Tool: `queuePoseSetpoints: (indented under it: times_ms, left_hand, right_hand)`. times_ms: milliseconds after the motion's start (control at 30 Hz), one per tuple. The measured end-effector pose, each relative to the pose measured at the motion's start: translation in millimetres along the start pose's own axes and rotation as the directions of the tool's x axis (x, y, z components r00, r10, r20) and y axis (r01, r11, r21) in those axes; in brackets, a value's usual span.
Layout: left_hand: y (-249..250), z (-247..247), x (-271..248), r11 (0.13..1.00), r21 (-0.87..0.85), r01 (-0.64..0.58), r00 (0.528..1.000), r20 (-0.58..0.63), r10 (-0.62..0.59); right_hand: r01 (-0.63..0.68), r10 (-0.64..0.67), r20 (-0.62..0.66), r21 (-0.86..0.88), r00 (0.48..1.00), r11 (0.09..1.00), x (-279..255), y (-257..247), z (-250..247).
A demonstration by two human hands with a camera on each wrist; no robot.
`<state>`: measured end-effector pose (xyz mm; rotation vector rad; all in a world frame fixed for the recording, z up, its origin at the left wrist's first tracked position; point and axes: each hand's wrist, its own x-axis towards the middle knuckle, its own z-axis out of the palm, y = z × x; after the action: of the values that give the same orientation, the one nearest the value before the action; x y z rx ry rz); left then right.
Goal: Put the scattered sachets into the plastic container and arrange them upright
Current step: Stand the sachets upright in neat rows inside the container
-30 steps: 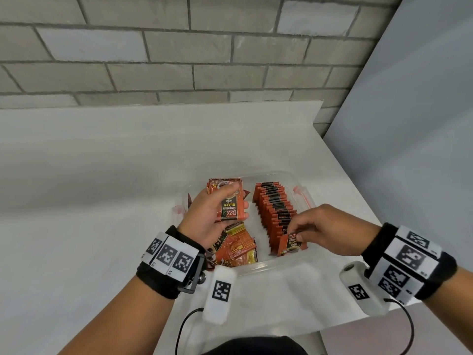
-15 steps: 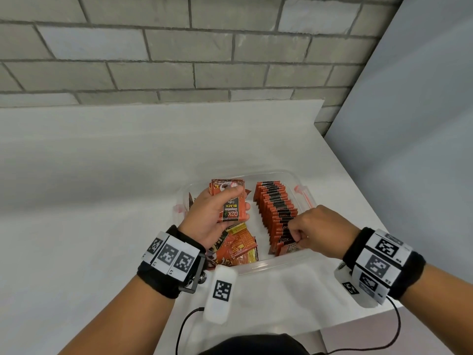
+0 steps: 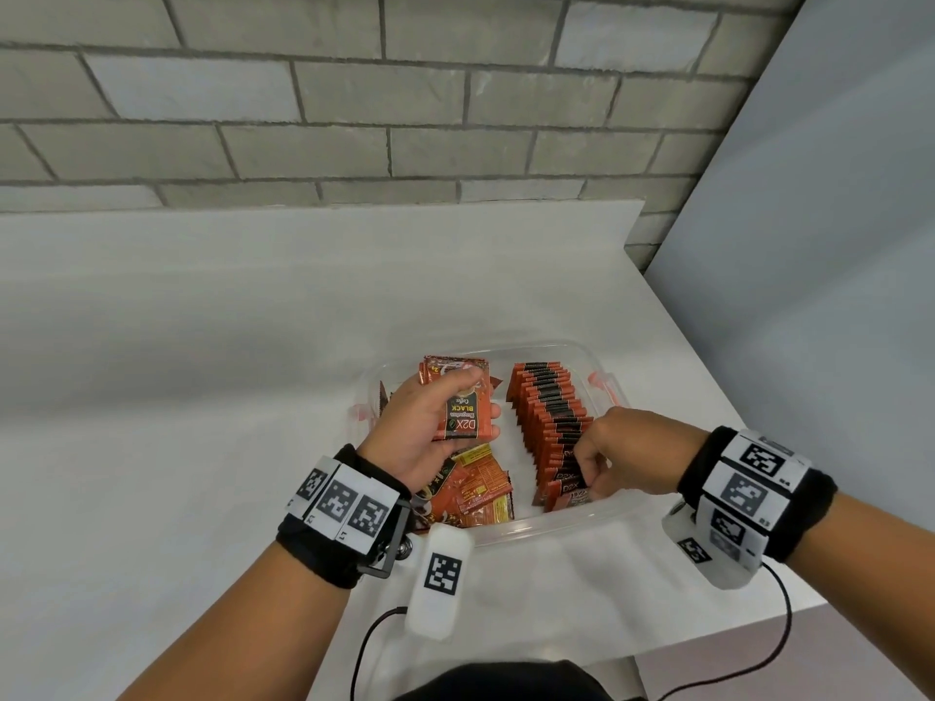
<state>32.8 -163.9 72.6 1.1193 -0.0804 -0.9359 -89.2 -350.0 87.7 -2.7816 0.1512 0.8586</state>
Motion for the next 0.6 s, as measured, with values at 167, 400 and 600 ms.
queuePoseSetpoints:
  times_ms: [167,400,600]
  left_hand:
    - [-0.7,0.1,2.1,1.000,0.023,0.017,1.000,-0.025,-0.017]
    - [-5.6,7.1,5.4,0.990,0.070,0.126,0.991,-0.043,-0.123]
    - [-16.9,16.7,18.0,0.909,0.183,0.375,0.927,-0.077,-0.367]
  right_hand:
    - [-0.017,0.017,-0.008,-0.015,1.000,1.000,-0.1,1.7,3.7]
    - [-0.071,0.089,-0.094,0.177,0.992,0.982,-6.8,5.1,2.9]
    - [-0.216,0.487,-0.245,0.671,0.838,0.709,-14.8,3.9,-0.8]
